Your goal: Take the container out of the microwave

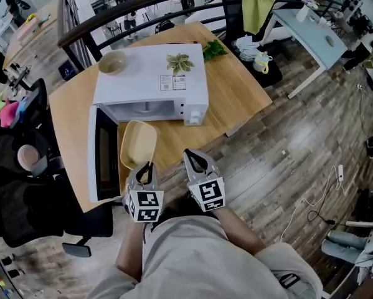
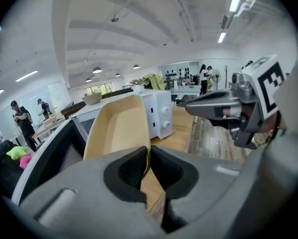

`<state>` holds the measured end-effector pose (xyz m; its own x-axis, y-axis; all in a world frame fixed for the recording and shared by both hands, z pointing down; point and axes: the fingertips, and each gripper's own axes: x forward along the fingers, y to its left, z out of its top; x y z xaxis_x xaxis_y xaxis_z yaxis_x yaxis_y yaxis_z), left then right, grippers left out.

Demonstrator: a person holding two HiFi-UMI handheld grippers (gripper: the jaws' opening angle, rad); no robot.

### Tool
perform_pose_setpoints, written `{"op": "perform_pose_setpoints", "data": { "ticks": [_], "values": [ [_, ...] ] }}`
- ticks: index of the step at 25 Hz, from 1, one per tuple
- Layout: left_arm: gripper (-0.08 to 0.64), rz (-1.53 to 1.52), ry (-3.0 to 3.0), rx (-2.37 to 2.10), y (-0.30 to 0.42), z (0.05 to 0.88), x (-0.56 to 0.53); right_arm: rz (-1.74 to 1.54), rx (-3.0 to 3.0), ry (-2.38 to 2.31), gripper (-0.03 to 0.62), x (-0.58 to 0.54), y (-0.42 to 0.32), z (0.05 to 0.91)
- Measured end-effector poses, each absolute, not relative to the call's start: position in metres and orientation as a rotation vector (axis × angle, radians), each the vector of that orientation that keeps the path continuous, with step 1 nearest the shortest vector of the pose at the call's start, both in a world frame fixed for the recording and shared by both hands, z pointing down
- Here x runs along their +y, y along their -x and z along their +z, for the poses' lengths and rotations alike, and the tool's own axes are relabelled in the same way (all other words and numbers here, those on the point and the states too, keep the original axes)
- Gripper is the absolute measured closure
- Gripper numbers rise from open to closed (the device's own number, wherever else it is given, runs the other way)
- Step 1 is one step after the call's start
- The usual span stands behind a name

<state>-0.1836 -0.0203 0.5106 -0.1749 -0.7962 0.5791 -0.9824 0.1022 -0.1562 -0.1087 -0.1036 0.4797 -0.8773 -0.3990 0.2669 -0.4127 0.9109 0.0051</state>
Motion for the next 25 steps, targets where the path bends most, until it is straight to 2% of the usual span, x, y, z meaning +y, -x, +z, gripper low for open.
{"op": "perform_pose_setpoints", "data": {
  "ticks": [14,25],
  "values": [
    [0.532,0.646,-1.836,-2.131,0.171,0.443,-0.026,0.015,-2.864,-0.661,0.581,-0.108,0.093,0.433],
    [0.532,0.648,-1.857,-2.138,0.165,0.435,-0.030,-0.005,-2.878,-0.670,0.581,-0.107,0.090,0.426]
  ]
}}
